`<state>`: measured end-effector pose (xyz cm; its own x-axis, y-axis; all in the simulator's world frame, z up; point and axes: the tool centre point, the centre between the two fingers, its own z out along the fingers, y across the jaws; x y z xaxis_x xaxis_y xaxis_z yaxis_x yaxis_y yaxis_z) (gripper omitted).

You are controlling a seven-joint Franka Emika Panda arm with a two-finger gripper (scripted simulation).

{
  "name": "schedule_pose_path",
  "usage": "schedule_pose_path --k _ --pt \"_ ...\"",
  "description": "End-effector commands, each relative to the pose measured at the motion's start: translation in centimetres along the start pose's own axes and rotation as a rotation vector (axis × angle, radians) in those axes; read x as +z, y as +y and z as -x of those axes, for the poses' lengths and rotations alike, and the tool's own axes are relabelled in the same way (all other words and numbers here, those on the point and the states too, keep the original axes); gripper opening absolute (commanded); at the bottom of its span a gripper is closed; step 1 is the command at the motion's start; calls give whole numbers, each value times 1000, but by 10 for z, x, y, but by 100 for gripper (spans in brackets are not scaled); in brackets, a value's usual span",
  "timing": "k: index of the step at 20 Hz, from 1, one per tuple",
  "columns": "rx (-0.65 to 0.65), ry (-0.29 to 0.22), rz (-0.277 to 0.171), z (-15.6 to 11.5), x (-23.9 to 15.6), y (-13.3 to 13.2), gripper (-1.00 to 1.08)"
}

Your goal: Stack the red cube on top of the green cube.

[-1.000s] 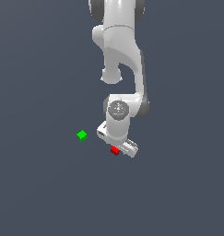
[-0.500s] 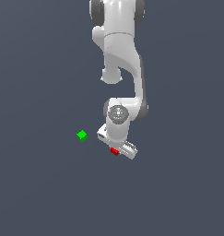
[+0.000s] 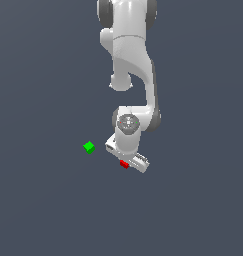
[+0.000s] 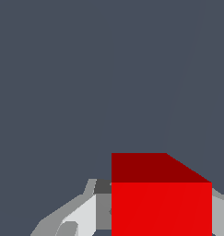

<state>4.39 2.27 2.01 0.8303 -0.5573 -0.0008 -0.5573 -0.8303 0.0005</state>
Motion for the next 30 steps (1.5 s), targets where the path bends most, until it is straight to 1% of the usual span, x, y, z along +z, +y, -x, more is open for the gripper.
schedule_pose_path --k 1,6,14,18,21,25,30 --pt "0 1 0 0 -3 0 -100" --pt "0 1 0 0 -19 0 -100" --pt "0 1 -1 1 -74 1 -100" --pt "0 1 -1 1 -92 1 -100" --pt "0 1 -1 0 -99 1 -100" --pt "0 2 -1 0 -98 0 -100" --pt "0 2 -1 -2 -95 12 -100"
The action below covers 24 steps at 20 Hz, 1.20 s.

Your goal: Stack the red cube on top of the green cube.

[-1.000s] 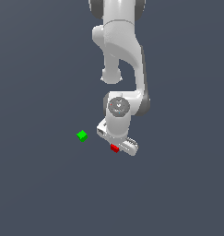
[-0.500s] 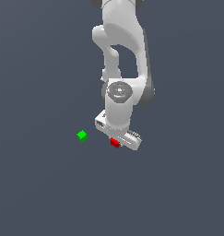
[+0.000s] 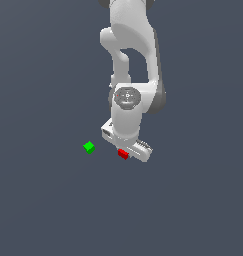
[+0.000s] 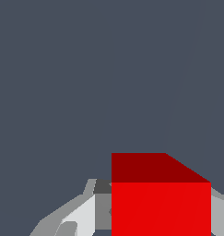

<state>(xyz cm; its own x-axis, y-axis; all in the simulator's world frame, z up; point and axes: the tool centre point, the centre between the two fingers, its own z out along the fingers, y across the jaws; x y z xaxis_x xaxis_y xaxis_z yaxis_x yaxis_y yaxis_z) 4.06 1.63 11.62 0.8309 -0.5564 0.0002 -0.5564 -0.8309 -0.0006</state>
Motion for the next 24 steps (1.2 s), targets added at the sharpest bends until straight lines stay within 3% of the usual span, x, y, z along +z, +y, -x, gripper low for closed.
schedule_pose_path --k 1,6,17,24 --pt "1 1 0 -2 2 10 -100" --pt "1 1 0 -8 12 44 -100" --pt "1 0 1 -28 43 152 -100" --pt "1 0 1 -36 53 186 -100"
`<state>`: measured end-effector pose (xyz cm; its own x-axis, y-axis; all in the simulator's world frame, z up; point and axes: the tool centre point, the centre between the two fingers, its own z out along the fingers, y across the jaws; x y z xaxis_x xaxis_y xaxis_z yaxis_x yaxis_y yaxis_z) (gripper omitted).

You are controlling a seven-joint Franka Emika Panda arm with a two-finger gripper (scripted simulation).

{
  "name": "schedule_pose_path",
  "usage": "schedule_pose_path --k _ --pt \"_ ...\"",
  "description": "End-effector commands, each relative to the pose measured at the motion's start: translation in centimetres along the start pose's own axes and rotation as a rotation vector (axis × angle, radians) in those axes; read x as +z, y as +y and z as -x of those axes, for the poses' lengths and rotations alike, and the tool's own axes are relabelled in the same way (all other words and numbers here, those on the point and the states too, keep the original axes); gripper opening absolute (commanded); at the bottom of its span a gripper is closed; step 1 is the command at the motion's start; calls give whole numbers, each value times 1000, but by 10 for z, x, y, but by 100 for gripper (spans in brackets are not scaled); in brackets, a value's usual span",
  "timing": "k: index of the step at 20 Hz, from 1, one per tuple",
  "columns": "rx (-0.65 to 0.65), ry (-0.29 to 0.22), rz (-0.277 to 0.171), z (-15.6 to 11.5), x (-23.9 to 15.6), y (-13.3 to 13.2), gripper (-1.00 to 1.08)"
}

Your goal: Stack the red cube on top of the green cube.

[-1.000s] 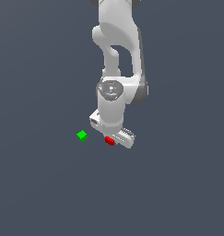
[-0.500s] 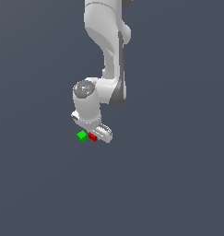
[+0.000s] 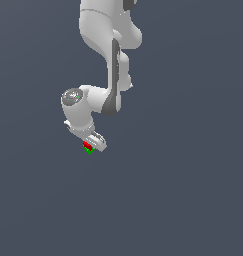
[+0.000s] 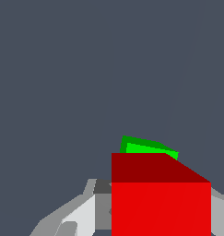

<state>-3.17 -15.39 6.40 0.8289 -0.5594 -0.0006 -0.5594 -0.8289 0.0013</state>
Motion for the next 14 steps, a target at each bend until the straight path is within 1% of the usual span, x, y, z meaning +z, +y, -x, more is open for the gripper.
schedule_pose_path --k 1,4,5,14 --pt "-2 1 -1 -2 2 7 -100" --pt "-2 1 -1 -3 3 8 -100" --pt "-2 1 -1 -3 3 8 100" --pt "-2 1 -1 -3 3 8 100"
